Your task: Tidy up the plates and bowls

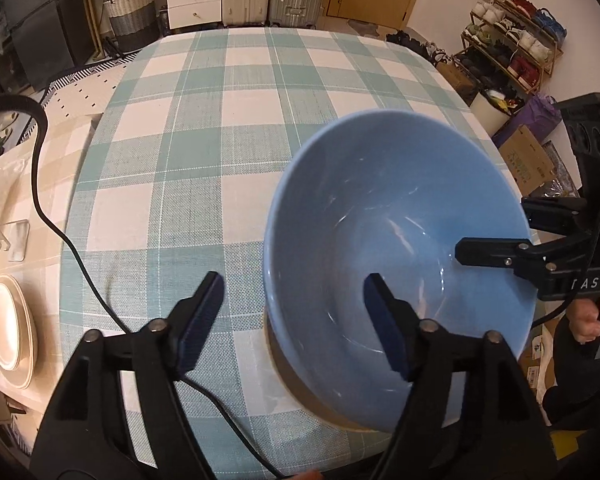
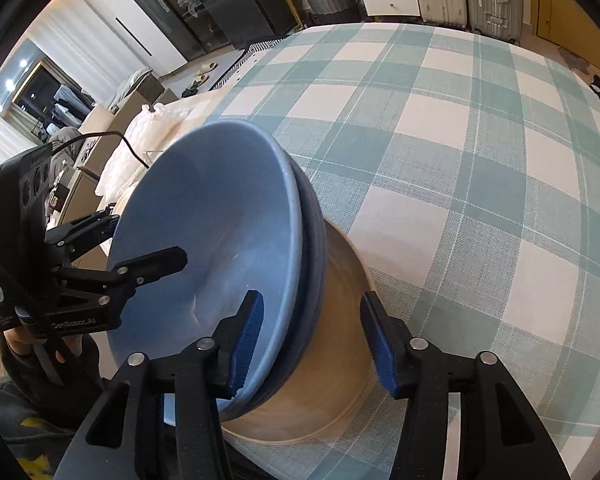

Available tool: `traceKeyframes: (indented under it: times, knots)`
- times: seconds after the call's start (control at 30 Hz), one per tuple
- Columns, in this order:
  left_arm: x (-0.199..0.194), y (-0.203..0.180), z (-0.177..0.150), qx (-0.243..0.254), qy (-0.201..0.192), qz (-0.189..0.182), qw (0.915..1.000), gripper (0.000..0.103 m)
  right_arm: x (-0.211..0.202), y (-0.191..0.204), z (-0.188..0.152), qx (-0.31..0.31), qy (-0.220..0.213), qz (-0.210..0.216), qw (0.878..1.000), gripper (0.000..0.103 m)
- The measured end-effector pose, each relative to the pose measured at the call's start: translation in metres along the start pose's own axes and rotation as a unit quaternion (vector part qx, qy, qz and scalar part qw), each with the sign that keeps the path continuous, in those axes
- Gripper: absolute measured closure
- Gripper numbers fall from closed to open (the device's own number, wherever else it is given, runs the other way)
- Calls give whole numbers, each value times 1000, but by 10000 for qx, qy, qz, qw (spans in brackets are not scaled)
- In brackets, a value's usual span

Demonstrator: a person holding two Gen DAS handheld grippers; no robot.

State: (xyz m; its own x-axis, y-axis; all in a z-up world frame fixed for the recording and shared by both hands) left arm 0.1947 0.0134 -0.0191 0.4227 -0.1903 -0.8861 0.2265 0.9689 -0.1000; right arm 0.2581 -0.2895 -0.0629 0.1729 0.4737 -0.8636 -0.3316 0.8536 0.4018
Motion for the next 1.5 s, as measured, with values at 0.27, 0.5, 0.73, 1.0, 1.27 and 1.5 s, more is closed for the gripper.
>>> traceKeyframes:
  times: [0.27, 0.5, 0.73, 1.0, 1.27, 1.5]
  knots:
    - [-28, 9, -11, -153, -432, 50, 9989, 21, -27, -7, -10, 121, -570, -73, 9983, 18]
    - [-51, -3, -23, -18, -785, 139, 9968, 10, -45, -6, -25, 92, -984, -216, 9949, 15]
    - [-76, -12, -37, 23, -1171, 308, 9926, 3, -70, -4, -41, 93, -1625, -329, 9861, 14]
    - [-95, -11, -54, 0, -1719, 665, 9829, 2, -87, -5, -60, 254, -2282, -495, 9720, 11]
    - [-101, -19, -77, 195, -2134, 873, 9729, 2, -98, -5, -87, 366, -2821, -579, 9569, 4]
    - [-105, -23, -96, 210, -2372, 897, 9671, 2, -104, 6, -110, 310, -3050, -735, 9490, 2]
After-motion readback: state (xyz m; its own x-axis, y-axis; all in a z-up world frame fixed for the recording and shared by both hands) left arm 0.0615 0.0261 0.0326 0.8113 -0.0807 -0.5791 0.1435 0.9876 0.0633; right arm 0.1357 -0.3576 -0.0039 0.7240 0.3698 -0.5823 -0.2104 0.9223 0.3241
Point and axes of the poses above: each gripper's, at about its wrist camera, not at the fingertips, and x roughly the way its jaws point, y to its left, z to its top, the point moved 1 cm from there along x, roughly the way its jaws point, and after that the axes turned 6 degrees about x, right-handed, at the moved point
